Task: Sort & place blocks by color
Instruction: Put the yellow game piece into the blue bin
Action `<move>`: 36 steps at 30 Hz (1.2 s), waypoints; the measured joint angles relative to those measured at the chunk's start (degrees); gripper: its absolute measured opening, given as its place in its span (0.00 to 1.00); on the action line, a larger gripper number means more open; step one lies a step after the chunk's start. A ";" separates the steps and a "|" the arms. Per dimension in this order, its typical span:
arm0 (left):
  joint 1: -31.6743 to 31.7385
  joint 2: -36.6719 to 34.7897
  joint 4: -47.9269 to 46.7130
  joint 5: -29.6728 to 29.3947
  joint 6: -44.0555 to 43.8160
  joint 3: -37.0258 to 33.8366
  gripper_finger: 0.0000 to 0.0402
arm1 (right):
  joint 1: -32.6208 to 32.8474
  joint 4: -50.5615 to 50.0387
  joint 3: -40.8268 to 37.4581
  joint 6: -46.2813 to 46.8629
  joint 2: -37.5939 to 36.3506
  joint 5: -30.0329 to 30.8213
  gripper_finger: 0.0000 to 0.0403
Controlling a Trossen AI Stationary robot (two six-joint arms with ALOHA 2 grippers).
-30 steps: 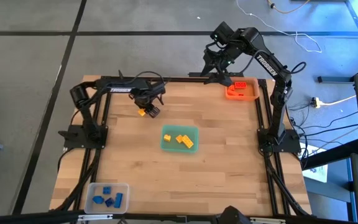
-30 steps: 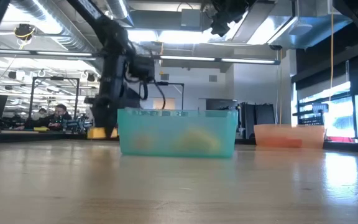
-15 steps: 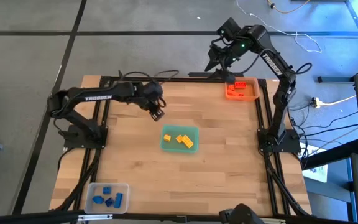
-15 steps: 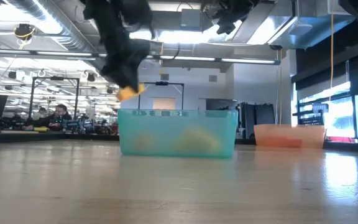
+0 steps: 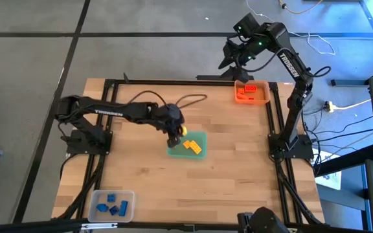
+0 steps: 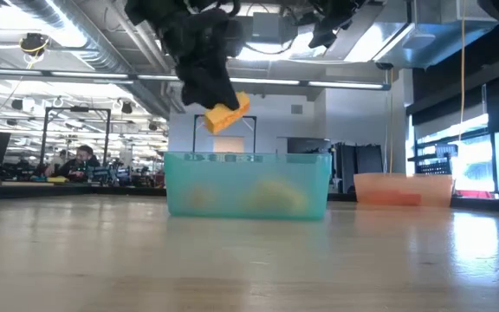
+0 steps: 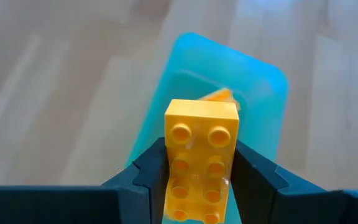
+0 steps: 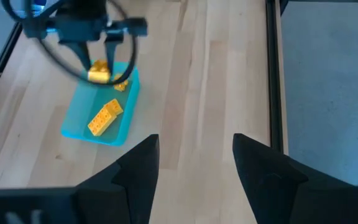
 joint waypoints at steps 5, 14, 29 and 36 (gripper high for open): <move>-2.73 3.78 2.42 2.23 0.00 0.02 0.32 | 0.01 -0.01 0.00 0.03 0.00 -0.76 0.51; -4.43 11.34 3.24 2.16 -0.45 0.00 0.32 | 0.01 -0.01 0.00 2.98 0.00 -1.65 0.51; -3.89 12.56 3.79 -0.19 -0.02 0.04 0.41 | 0.01 -0.01 0.00 3.05 0.00 -4.53 0.51; -4.04 12.84 3.41 0.90 1.13 -0.04 0.37 | 0.01 -0.01 0.00 3.05 0.00 -5.01 0.51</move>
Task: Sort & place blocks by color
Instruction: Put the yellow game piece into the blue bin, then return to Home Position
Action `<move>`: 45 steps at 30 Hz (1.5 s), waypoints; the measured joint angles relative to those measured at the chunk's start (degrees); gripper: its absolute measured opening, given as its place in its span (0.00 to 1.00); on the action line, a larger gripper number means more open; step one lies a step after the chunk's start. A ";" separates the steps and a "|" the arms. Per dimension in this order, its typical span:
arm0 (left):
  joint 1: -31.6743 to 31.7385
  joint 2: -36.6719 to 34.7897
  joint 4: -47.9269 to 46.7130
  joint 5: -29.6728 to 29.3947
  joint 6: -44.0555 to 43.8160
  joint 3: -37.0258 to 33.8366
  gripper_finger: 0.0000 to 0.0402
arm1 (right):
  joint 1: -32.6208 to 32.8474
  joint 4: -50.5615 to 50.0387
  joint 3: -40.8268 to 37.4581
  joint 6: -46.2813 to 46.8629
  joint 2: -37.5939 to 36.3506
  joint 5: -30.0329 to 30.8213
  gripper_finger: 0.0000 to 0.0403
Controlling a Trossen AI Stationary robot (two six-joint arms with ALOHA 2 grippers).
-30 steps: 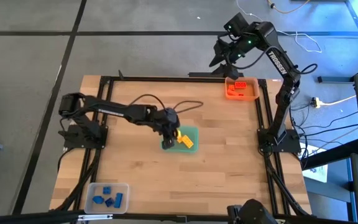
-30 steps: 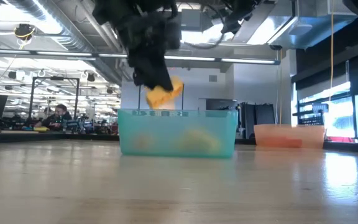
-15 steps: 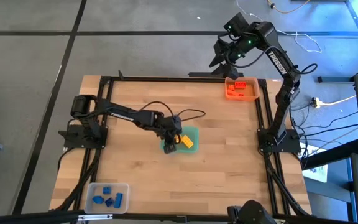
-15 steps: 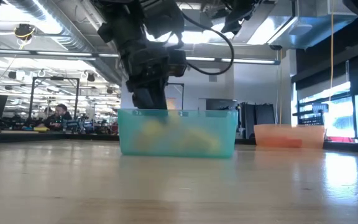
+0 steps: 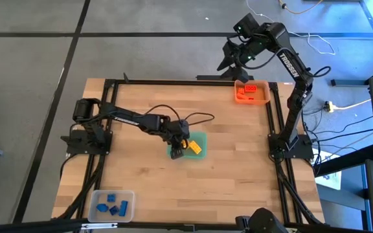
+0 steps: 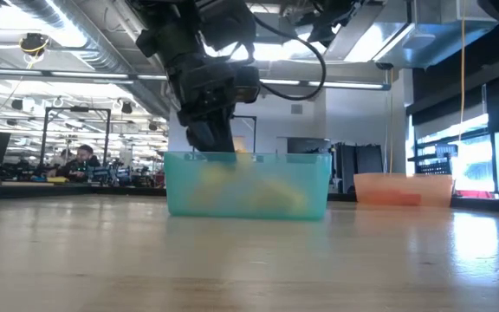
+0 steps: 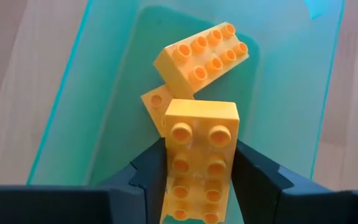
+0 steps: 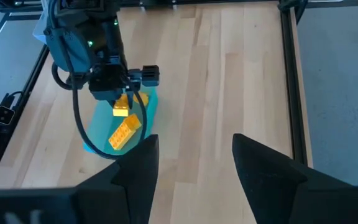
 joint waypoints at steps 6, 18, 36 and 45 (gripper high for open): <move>0.24 0.00 0.22 0.60 0.61 0.00 0.35 | 0.02 0.00 0.00 0.00 0.00 0.02 0.51; 0.22 0.00 0.26 -0.97 -0.04 0.00 0.43 | 0.02 0.00 0.00 -0.09 0.00 0.02 0.51; 9.72 -15.77 -20.26 -9.44 8.64 11.37 0.20 | 0.48 -0.02 0.02 6.07 -9.61 -3.79 0.51; 13.28 -27.93 -27.85 -16.97 15.09 18.16 0.01 | 1.69 0.00 0.02 8.76 -15.56 1.94 0.44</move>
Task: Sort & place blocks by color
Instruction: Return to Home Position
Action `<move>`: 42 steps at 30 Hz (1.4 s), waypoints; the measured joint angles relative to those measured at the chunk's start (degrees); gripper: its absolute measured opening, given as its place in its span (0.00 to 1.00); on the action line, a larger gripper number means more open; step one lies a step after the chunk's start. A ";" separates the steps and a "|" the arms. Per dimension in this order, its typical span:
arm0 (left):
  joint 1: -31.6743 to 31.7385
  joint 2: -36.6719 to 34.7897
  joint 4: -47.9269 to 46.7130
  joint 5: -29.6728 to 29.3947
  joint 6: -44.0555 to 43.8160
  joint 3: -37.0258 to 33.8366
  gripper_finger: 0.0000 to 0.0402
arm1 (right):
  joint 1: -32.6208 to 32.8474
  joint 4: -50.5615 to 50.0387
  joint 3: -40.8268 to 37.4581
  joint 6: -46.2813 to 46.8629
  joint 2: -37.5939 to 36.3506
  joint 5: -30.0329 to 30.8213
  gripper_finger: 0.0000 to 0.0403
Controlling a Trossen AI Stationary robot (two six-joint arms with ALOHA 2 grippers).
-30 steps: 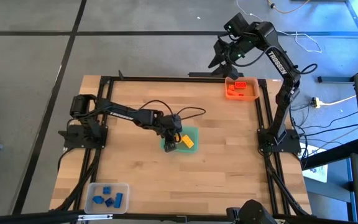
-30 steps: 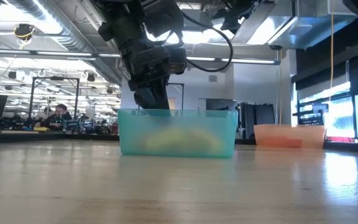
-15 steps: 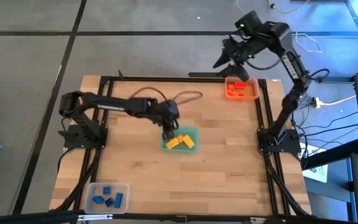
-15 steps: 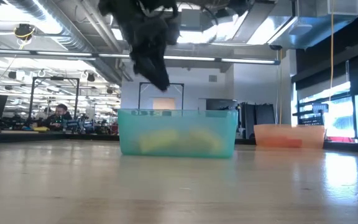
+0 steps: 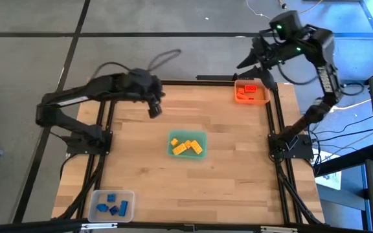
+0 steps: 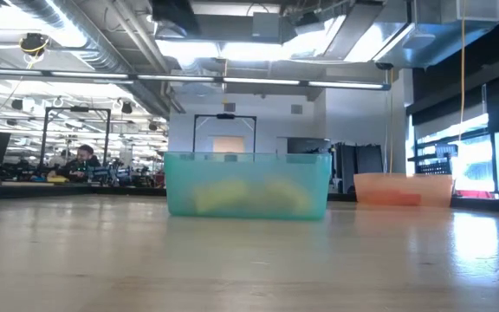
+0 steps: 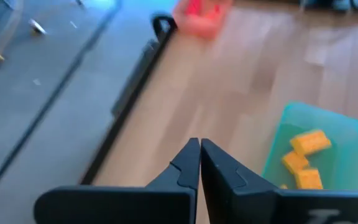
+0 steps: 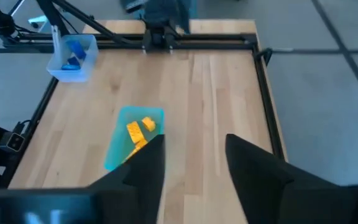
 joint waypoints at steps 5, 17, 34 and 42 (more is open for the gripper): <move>0.03 -6.99 -4.37 -3.59 0.68 0.76 0.00 | 2.16 0.00 0.00 1.53 -4.53 0.72 0.26; 0.03 -25.65 -15.45 -10.07 -1.54 -0.15 0.00 | 10.48 3.52 -14.05 12.04 -17.61 10.72 0.01; 0.03 -57.95 -14.97 -9.71 -6.17 -13.88 0.00 | 14.00 42.59 -62.59 27.47 -50.71 13.69 0.00; 0.03 -71.81 -14.73 -11.98 -6.22 -19.12 0.00 | 13.98 53.66 -79.33 33.07 -66.01 15.34 0.00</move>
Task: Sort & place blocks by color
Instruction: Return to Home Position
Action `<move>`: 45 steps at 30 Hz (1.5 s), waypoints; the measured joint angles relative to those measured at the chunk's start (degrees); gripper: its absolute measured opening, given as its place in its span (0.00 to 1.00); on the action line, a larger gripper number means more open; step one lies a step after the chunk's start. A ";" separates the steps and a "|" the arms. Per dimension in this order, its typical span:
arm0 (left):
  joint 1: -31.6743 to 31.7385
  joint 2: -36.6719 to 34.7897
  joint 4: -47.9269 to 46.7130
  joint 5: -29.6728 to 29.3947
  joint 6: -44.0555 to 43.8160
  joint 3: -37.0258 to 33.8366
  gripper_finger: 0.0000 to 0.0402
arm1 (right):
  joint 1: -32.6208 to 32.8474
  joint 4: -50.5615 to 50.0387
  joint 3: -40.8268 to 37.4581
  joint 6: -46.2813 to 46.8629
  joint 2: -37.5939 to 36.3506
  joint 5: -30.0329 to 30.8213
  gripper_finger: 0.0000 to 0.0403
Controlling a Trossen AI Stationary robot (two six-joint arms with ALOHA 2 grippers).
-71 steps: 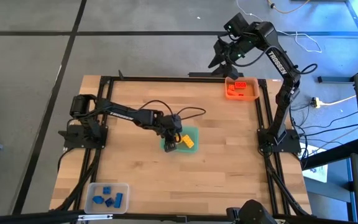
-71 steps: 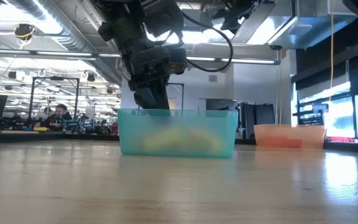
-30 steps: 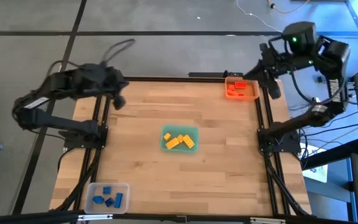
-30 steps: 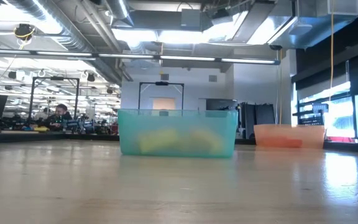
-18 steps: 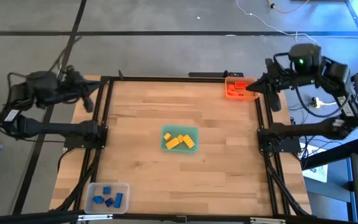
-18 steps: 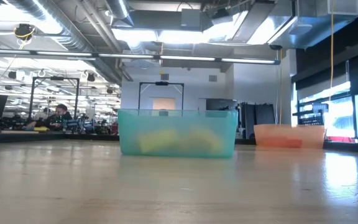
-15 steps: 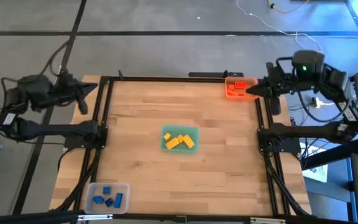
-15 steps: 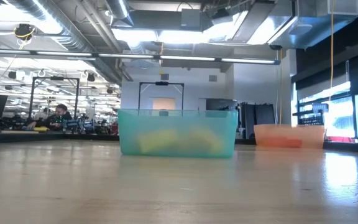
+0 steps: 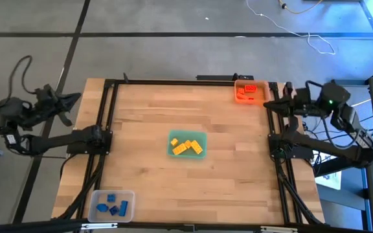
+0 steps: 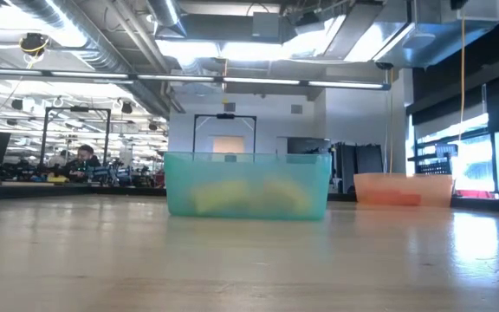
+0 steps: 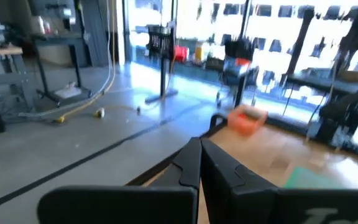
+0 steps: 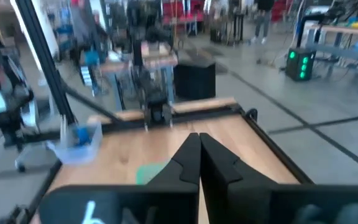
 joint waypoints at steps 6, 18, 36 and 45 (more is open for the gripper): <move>-0.06 -1.29 0.49 2.30 2.20 1.13 0.00 | 0.00 3.99 -8.38 5.70 -10.16 2.02 0.00; -0.07 -1.32 1.67 3.83 4.55 0.81 0.00 | 0.00 7.78 -17.63 7.65 -25.48 4.15 0.00; -0.09 -1.30 14.68 5.55 6.54 -9.46 0.00 | 0.00 27.86 -29.58 7.41 -25.26 2.31 0.00; -0.09 -1.30 32.02 5.52 7.89 -26.62 0.00 | 0.00 42.89 -42.42 12.13 -25.26 1.20 0.00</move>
